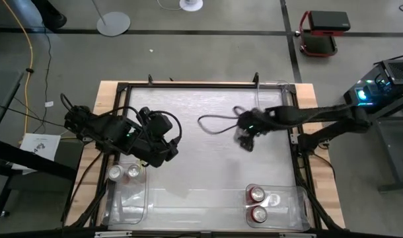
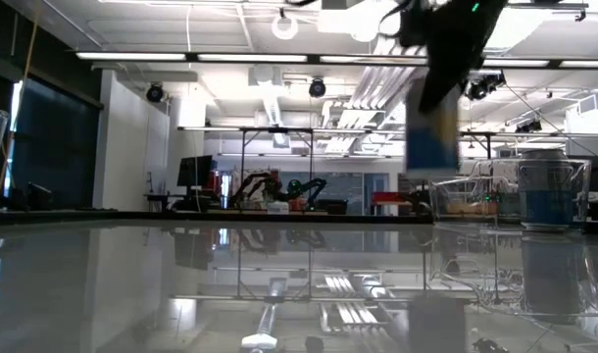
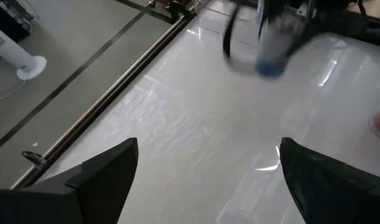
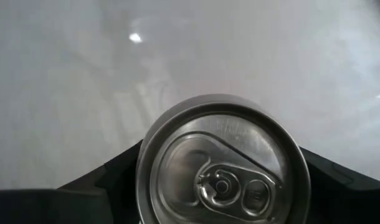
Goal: Sort soda cans
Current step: Put the blue-white soda can into the top transparent bin
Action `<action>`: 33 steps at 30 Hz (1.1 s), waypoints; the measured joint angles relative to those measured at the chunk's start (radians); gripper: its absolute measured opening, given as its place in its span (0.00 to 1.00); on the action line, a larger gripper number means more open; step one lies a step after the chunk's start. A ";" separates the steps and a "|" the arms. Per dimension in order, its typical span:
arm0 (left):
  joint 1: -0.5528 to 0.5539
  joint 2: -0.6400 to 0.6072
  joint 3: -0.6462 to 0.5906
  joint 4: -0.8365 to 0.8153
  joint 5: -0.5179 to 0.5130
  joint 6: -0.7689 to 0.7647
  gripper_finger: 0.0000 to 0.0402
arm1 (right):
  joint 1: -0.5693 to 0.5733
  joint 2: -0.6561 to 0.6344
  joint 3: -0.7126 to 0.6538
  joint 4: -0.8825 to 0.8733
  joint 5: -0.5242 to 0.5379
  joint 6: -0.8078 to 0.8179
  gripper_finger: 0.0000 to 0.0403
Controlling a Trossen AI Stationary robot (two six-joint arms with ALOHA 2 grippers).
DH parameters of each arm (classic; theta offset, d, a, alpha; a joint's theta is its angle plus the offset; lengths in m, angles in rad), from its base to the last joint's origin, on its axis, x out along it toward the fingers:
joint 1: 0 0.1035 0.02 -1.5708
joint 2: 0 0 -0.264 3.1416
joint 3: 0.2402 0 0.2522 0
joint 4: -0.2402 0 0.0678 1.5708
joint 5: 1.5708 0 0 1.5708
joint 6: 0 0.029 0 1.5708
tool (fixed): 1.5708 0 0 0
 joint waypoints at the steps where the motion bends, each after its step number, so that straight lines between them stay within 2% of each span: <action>1: 0.000 0.000 0.000 0.000 -0.003 0.000 0.91 | -0.003 -0.030 0.025 -0.062 0.032 0.020 0.70; 4: 0.000 0.000 0.000 0.001 -0.019 0.000 0.91 | -0.019 -0.128 0.082 -0.224 0.134 0.094 0.70; 8: 0.000 0.000 0.000 0.005 -0.044 0.000 0.91 | -0.069 -0.256 0.069 -0.383 0.234 0.210 0.70; 12: 0.000 0.000 0.000 0.027 -0.060 0.015 0.91 | -0.135 -0.341 0.021 -0.439 0.325 0.300 0.70; 15: 0.000 0.000 0.000 0.038 -0.060 0.037 0.91 | -0.183 -0.370 -0.017 -0.414 0.361 0.323 0.70; 22: 0.000 0.000 0.000 0.069 -0.061 0.071 0.91 | -0.275 -0.380 -0.132 -0.296 0.310 0.242 0.70; 33: 0.000 0.000 0.000 0.069 -0.048 0.071 0.91 | -0.435 -0.378 -0.267 -0.160 0.163 0.110 0.70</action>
